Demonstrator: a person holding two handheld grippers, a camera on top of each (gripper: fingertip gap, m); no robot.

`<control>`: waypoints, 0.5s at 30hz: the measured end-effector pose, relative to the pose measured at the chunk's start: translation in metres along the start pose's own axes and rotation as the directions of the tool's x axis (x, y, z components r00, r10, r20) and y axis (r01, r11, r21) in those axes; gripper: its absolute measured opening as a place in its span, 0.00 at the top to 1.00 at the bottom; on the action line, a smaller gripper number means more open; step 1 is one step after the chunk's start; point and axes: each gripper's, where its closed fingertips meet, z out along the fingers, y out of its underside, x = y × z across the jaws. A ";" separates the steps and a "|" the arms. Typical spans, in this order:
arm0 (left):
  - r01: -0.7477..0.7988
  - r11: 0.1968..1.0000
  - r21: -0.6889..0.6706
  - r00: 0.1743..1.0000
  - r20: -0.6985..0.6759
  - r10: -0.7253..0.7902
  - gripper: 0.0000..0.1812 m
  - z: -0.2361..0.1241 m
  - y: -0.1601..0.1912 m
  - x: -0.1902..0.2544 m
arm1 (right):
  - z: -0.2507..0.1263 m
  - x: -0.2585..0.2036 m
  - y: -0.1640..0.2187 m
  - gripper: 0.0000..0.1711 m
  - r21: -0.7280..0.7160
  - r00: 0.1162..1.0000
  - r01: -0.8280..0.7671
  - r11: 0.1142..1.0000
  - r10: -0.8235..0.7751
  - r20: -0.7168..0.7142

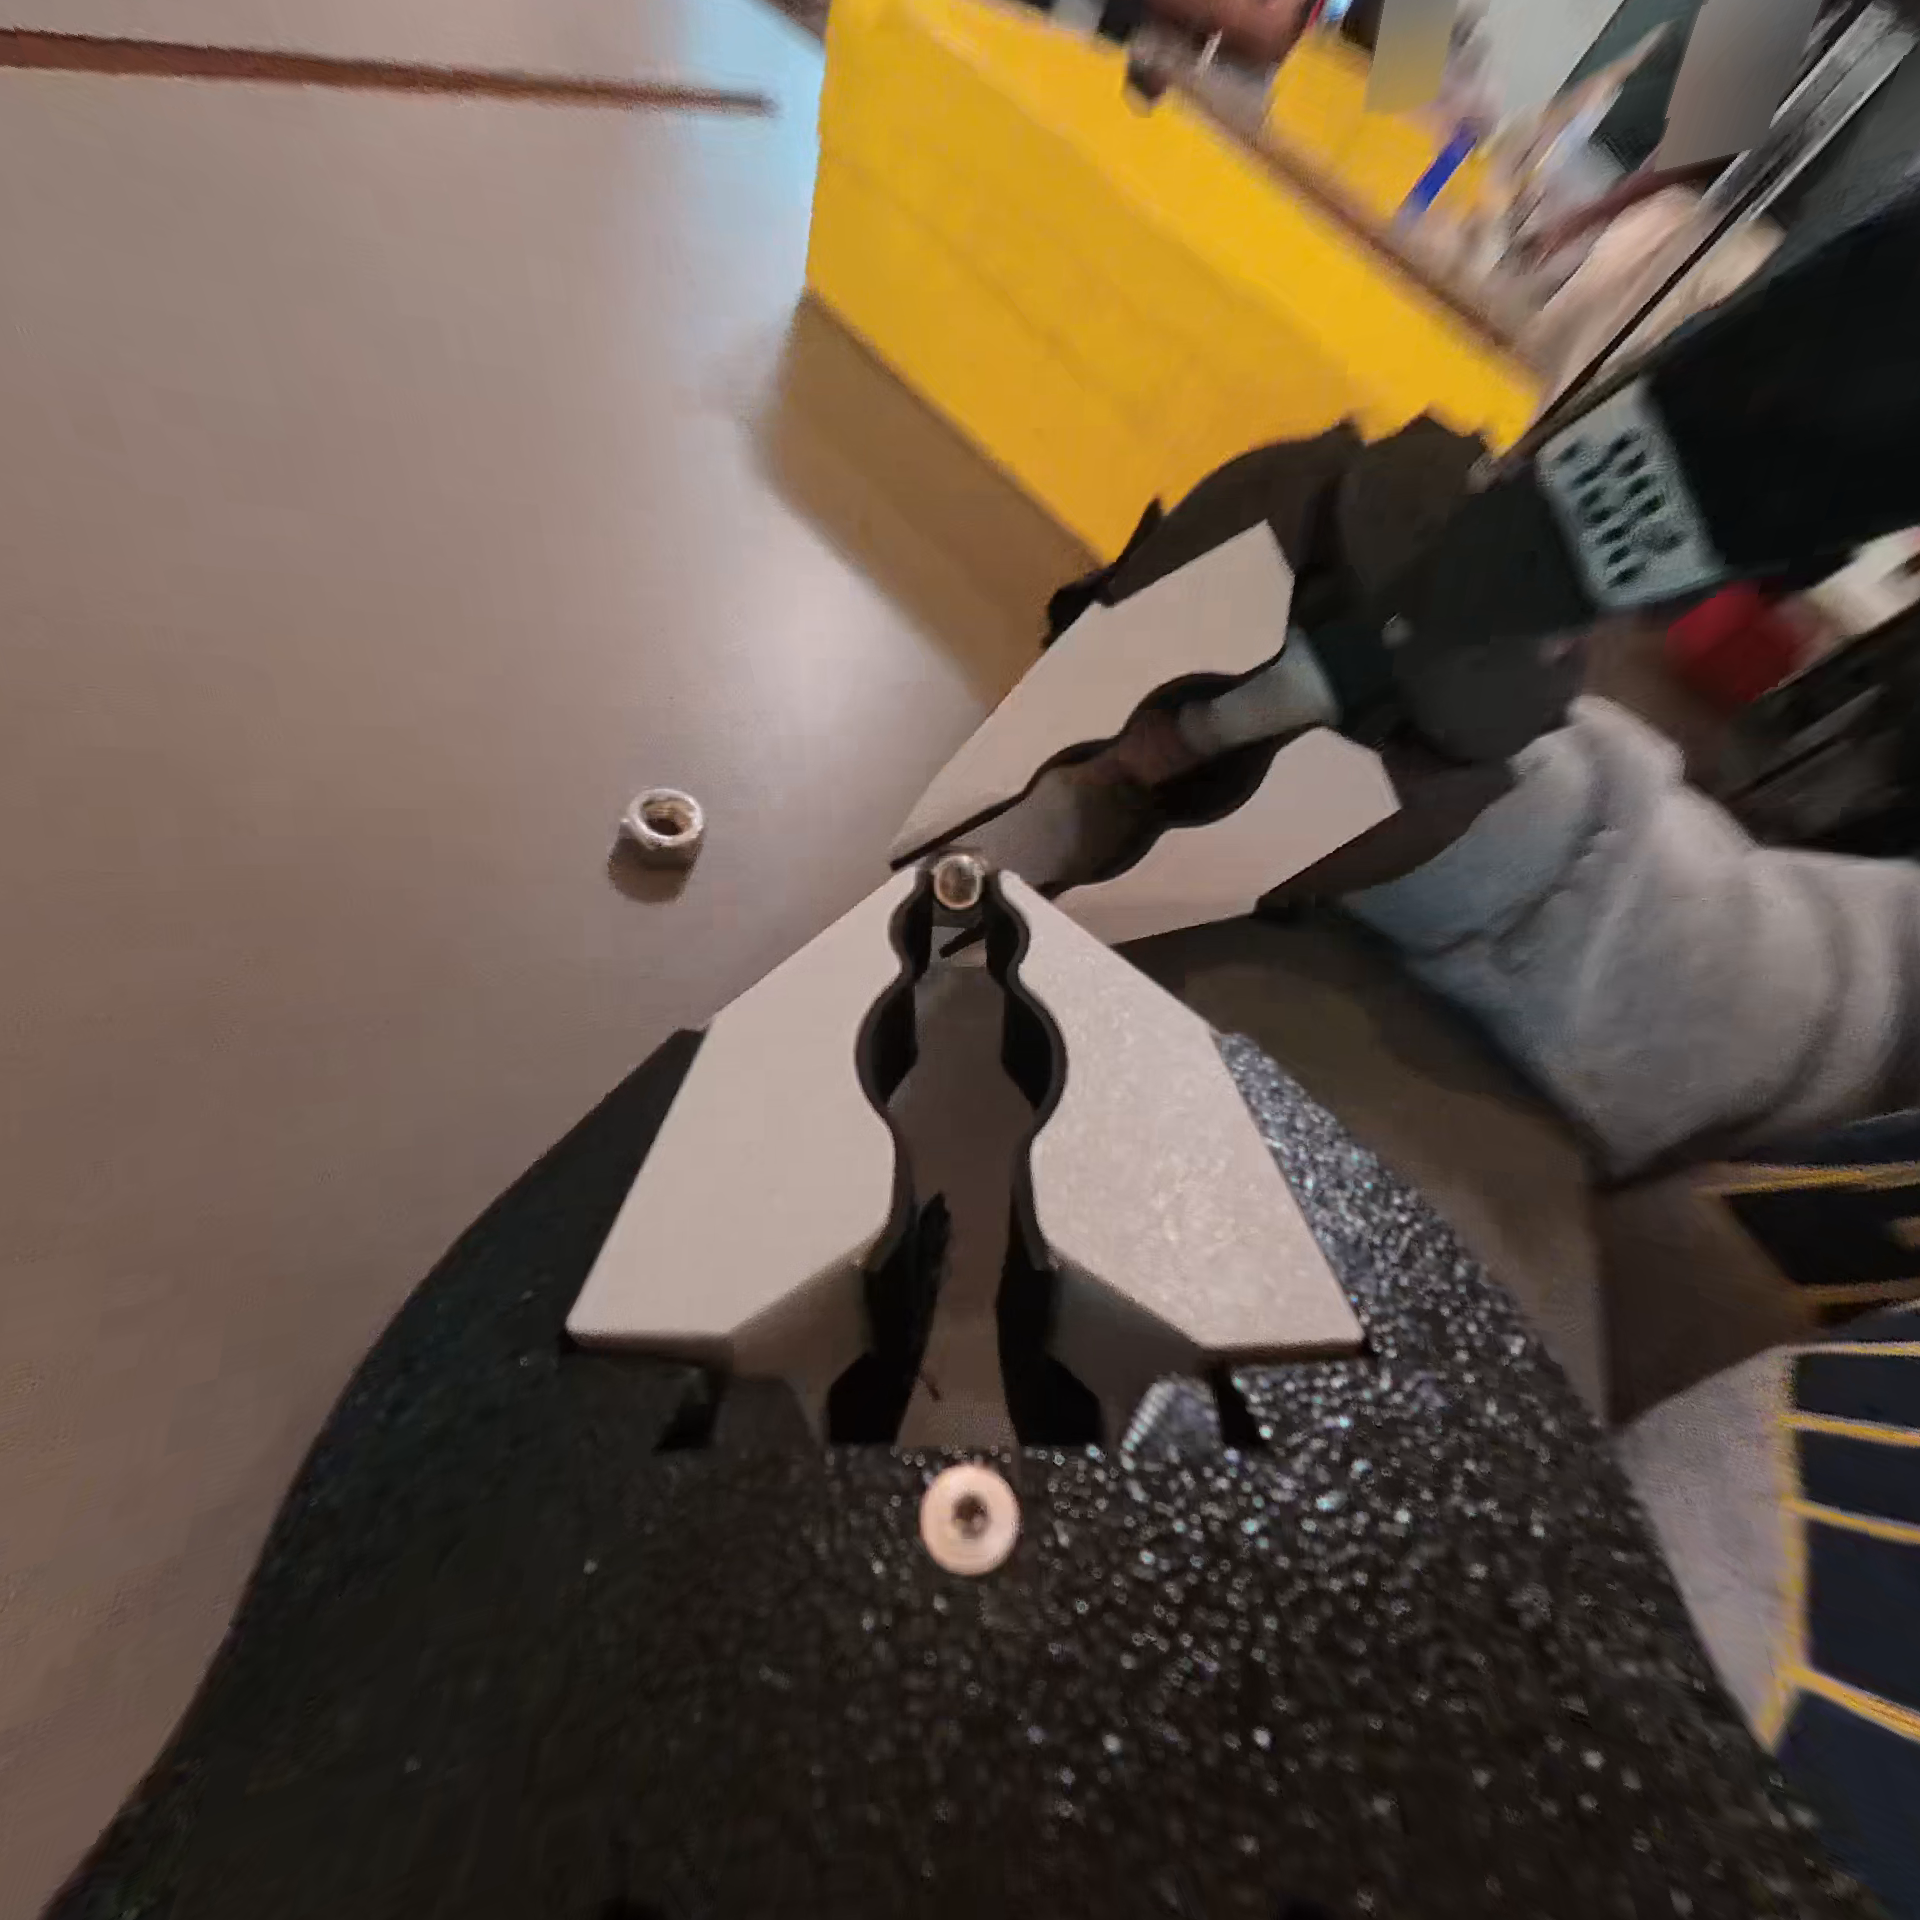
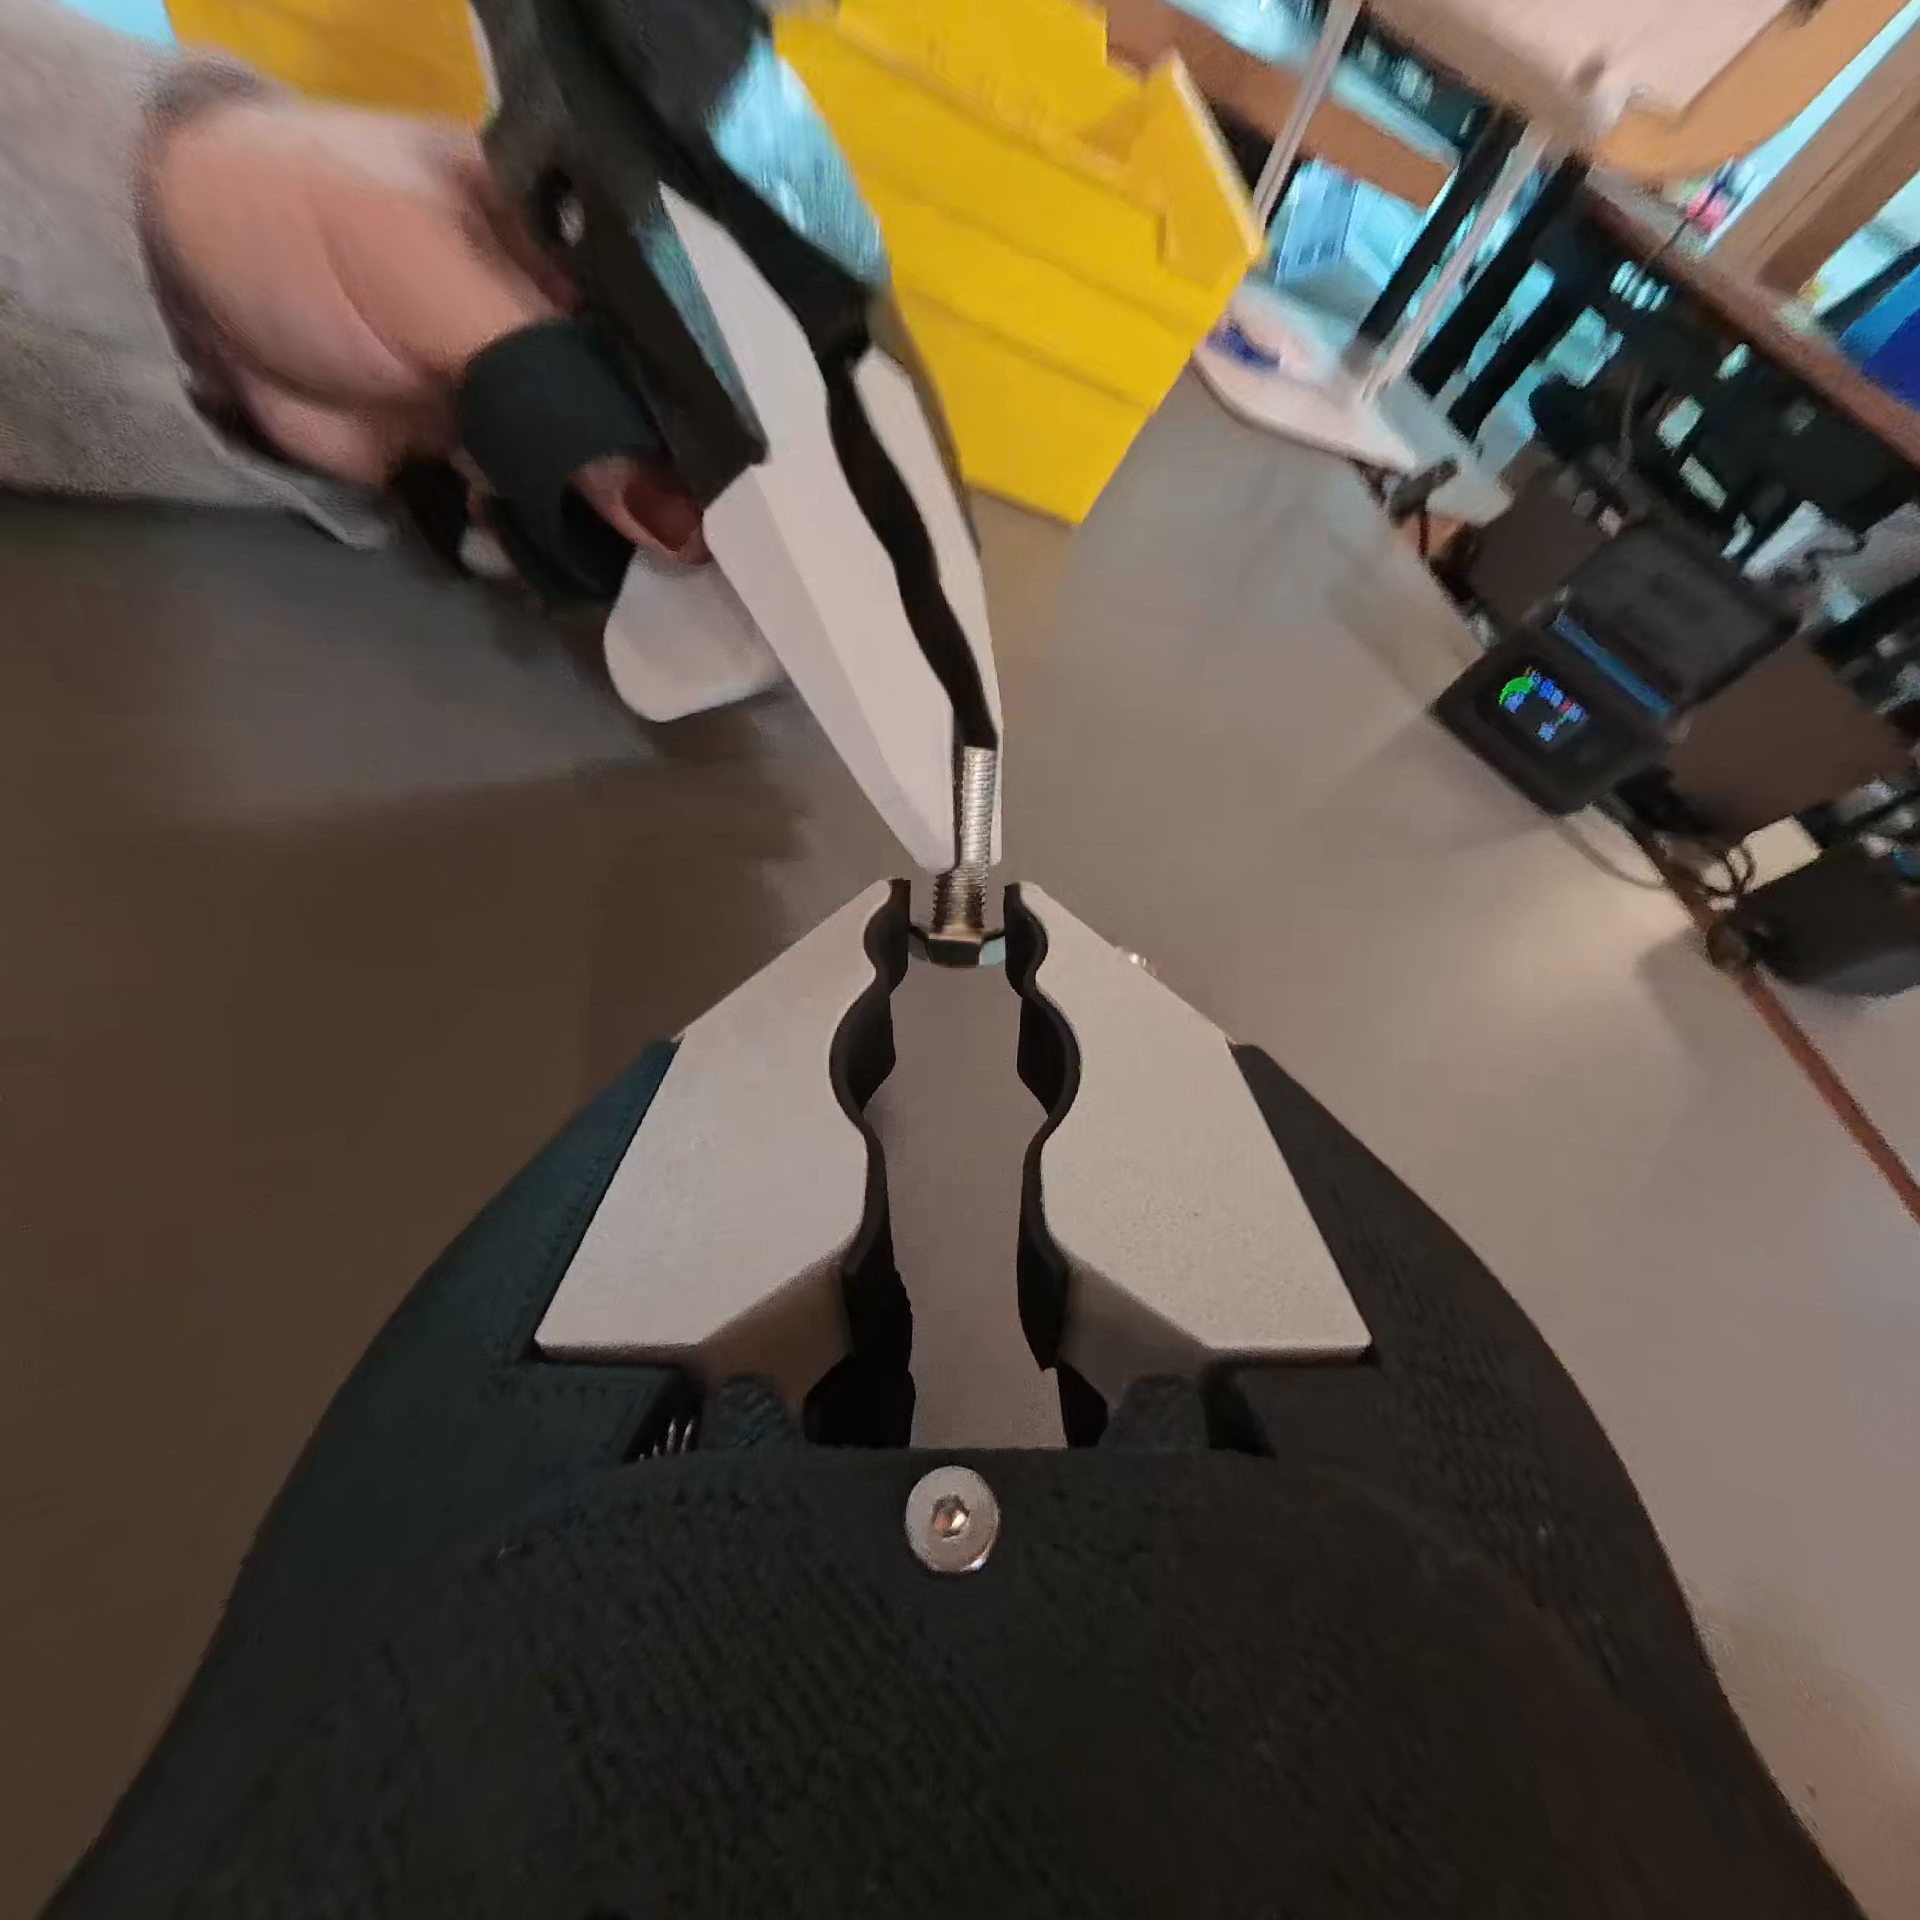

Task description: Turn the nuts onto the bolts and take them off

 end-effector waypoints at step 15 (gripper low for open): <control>-0.247 0.911 -0.331 0.942 0.140 0.306 0.85 0.024 -0.015 -0.024 | -0.001 0.014 0.050 0.91 -0.269 0.977 -0.210 0.940 0.207 -0.039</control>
